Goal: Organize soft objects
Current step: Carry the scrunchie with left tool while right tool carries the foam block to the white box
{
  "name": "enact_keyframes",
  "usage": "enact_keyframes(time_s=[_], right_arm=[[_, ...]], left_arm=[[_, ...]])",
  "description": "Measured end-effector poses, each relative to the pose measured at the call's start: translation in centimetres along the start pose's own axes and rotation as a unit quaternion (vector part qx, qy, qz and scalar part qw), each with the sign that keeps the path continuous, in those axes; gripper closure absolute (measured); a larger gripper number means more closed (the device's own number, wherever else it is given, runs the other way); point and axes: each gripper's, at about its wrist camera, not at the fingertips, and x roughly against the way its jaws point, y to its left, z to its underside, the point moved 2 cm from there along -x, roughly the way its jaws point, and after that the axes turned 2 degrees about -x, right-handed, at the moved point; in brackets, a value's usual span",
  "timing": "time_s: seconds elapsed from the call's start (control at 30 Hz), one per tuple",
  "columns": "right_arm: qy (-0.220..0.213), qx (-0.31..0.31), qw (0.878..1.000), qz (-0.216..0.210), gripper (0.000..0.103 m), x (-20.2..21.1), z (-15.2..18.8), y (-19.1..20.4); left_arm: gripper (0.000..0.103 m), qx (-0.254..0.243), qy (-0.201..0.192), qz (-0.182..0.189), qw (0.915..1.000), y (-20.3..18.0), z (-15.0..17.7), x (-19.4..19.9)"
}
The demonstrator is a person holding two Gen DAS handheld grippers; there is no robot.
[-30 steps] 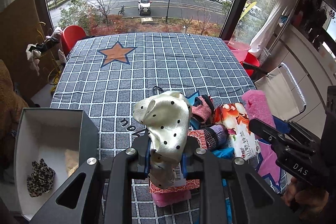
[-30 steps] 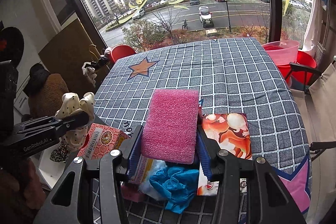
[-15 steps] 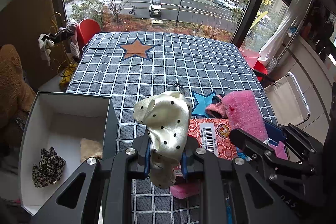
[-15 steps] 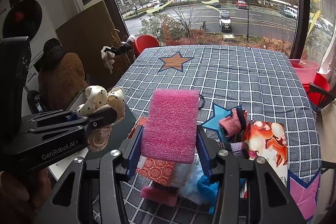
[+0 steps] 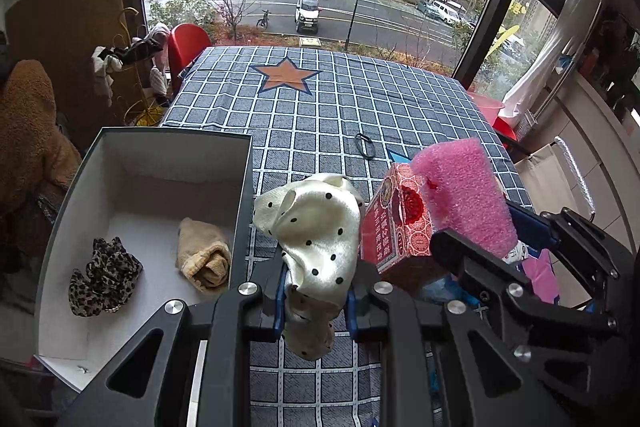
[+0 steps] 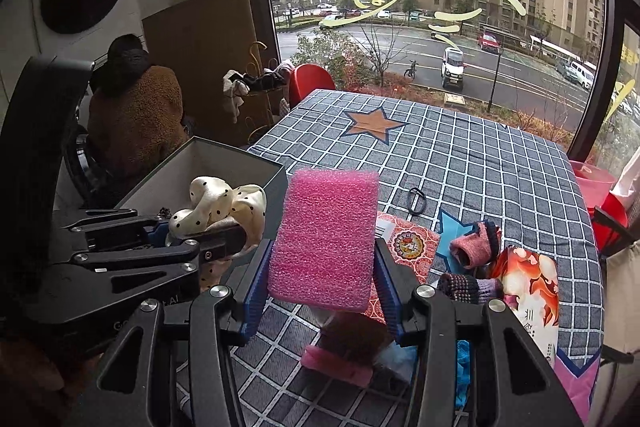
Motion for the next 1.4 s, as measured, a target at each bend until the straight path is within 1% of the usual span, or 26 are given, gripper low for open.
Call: enact_keyframes(time_s=[0.1,0.27,0.37,0.57,0.63,0.8,0.93,1.07,1.13,1.23,1.4], right_arm=[[-0.002,0.014,1.0,0.0,0.053,0.3,0.8,1.0],[-0.002,0.041,0.999,0.002,0.053,1.0,2.9,2.6],[0.002,0.039,0.999,-0.003,0.053,1.4,4.1,3.0],[0.01,0.04,0.999,-0.012,0.053,2.3,6.5,3.6],[0.015,0.04,0.999,-0.012,0.053,2.6,7.5,3.7],[0.038,0.022,0.999,-0.018,0.053,2.4,9.8,3.4],[0.05,0.009,0.998,-0.026,0.053,2.1,11.0,3.6],[0.05,0.022,0.998,-0.038,0.053,2.0,11.1,4.8],[0.048,0.028,0.998,-0.042,0.053,2.0,11.1,5.3],[0.046,0.034,0.997,-0.047,0.053,2.0,10.8,5.8],[0.045,0.039,0.997,-0.055,0.053,1.4,10.1,6.6]], left_arm=[[0.079,0.006,0.003,0.003,1.0,0.6,1.2,0.4],[0.079,-0.002,0.01,0.009,0.9999,0.4,4.0,1.2],[0.079,-0.002,0.016,0.015,0.9998,0.2,5.4,1.4],[0.079,-0.013,0.021,0.005,0.9997,-0.6,8.0,1.7],[0.079,-0.016,0.026,0.009,0.9995,-0.9,8.7,1.6],[0.079,-0.039,0.023,-0.007,0.9989,-1.7,10.2,1.6],[0.079,-0.04,0.004,0.003,0.9992,-1.9,10.3,2.7],[0.079,-0.044,-0.02,-0.006,0.9988,-1.6,10.1,4.0],[0.079,-0.037,-0.021,-0.009,0.999,-1.0,10.1,4.4],[0.079,-0.029,-0.025,-0.027,0.9989,0.3,10.2,4.6],[0.079,-0.004,-0.021,-0.047,0.9987,2.4,10.3,4.4]])
